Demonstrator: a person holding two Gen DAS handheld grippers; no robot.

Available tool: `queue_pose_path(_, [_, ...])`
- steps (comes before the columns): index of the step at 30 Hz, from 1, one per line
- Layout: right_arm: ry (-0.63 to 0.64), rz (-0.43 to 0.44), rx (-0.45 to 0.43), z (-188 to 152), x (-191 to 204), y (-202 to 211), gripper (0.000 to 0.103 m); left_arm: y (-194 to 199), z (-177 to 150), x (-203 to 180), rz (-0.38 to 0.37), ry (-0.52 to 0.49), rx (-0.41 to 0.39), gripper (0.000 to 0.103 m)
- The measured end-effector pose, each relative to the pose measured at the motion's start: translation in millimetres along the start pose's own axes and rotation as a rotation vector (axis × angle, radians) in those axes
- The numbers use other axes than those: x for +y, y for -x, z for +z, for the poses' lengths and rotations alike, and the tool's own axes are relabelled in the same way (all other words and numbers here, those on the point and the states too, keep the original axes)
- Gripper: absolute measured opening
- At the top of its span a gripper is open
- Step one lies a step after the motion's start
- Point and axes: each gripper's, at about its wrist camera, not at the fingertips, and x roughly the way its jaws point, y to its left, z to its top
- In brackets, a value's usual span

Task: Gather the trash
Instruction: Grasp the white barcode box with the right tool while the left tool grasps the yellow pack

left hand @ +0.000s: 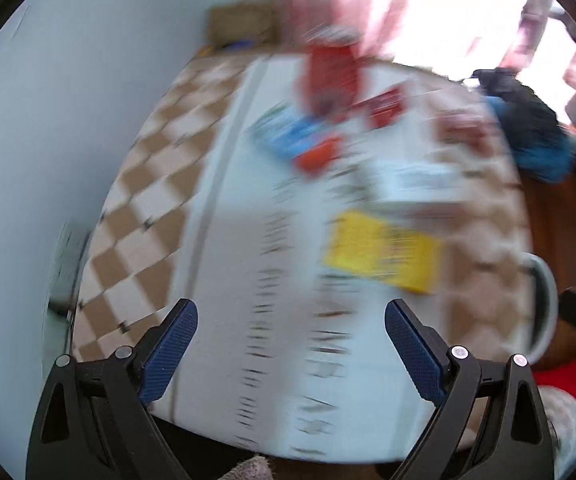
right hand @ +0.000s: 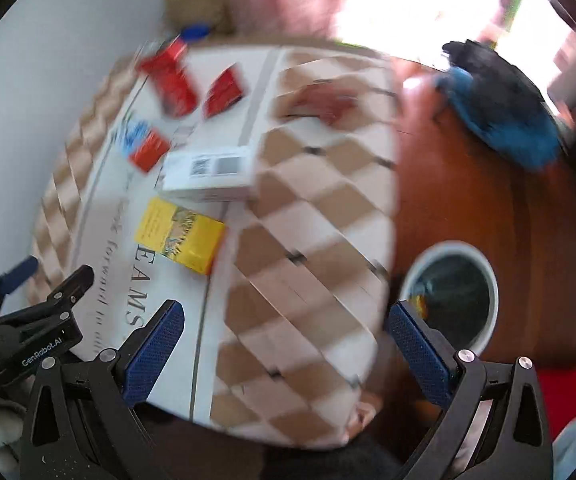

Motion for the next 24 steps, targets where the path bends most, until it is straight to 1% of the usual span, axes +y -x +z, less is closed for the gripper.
queue_pose_path(1, [0.079,-0.026,0.036,18,20,-17,0.103,-13,-1,9,0.011,0.022,0.02,0.096])
queue_pose_path(2, [0.129,-0.043,0.056,28,32,-27,0.103,-25,-1,17,0.019,0.045,0.042,0.096])
queue_pose_path(4, [0.234,-0.08,0.097,53,53,-50,0.103,-51,1,31,0.03,0.083,0.079,0.096])
queue_pose_path(6, [0.345,-0.152,0.13,76,74,-74,0.103,-69,3,41,0.034,0.111,0.112,0.096])
queue_pose_path(7, [0.383,-0.174,0.14,87,80,-84,0.103,-76,4,44,0.027,0.127,0.125,0.096])
queue_pose_path(10, [0.462,-0.182,0.165,108,92,-103,0.099,-88,5,50,0.013,0.157,0.152,0.096])
queue_pose_path(12, [0.507,-0.179,0.21,120,100,-120,0.099,-93,8,51,0.012,0.162,0.159,0.096])
queue_pose_path(13, [0.52,-0.156,0.245,124,101,-129,0.099,-95,9,52,0.012,0.163,0.161,0.096])
queue_pose_path(14, [0.509,-0.141,0.27,126,100,-137,0.098,-97,11,53,0.011,0.166,0.164,0.096])
queue_pose_path(15, [0.49,-0.119,0.288,128,98,-143,0.089,-100,16,53,0.012,0.169,0.167,0.096])
queue_pose_path(16, [0.469,-0.097,0.298,129,96,-146,0.083,-102,17,54,0.01,0.173,0.17,0.096])
queue_pose_path(17, [0.406,-0.051,0.297,131,88,-146,0.079,-103,19,56,0.01,0.177,0.172,0.096])
queue_pose_path(18, [0.362,-0.009,0.284,132,83,-144,0.072,-104,20,57,0.012,0.178,0.174,0.096])
queue_pose_path(20, [0.238,0.073,0.243,130,62,-134,0.069,-102,22,57,0.011,0.181,0.172,0.096])
queue_pose_path(22, [0.141,0.068,0.195,119,39,-122,0.067,-94,22,47,0.003,0.178,0.17,0.096])
queue_pose_path(24, [0.06,0.026,0.139,96,14,-110,0.067,-88,25,41,-0.037,0.195,0.18,0.096])
